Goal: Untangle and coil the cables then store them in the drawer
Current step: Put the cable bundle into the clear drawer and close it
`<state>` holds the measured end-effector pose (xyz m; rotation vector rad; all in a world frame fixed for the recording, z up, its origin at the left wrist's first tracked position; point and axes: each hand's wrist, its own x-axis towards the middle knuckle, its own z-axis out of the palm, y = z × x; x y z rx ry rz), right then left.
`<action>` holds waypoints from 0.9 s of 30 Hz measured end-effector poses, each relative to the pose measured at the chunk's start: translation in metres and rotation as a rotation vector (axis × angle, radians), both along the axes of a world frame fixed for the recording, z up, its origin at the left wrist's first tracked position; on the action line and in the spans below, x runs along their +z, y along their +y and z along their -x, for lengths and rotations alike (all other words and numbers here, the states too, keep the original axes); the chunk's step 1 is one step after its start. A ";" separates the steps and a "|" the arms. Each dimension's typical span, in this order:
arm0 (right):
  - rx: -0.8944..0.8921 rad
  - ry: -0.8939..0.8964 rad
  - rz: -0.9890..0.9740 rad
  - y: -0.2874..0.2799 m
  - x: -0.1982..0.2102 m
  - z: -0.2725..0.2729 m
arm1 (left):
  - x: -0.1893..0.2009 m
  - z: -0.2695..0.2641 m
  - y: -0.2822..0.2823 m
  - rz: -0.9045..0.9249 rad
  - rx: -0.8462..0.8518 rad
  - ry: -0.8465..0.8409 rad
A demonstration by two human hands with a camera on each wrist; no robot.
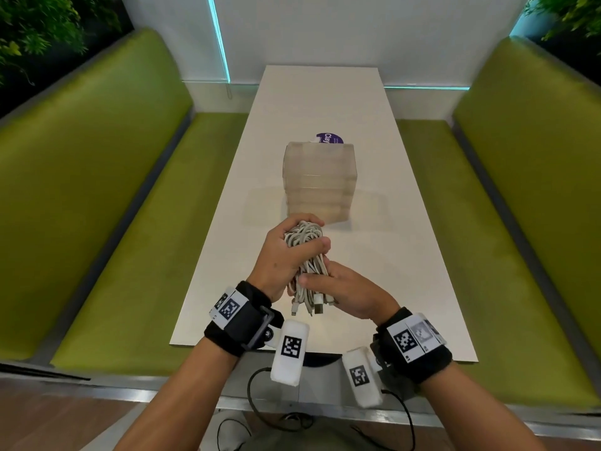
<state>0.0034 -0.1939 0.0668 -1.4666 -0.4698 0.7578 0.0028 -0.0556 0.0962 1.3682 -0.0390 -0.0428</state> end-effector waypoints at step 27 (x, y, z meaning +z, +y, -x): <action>-0.244 -0.738 0.925 0.020 -0.013 -0.175 | -0.040 -0.068 0.071 -0.083 0.421 0.169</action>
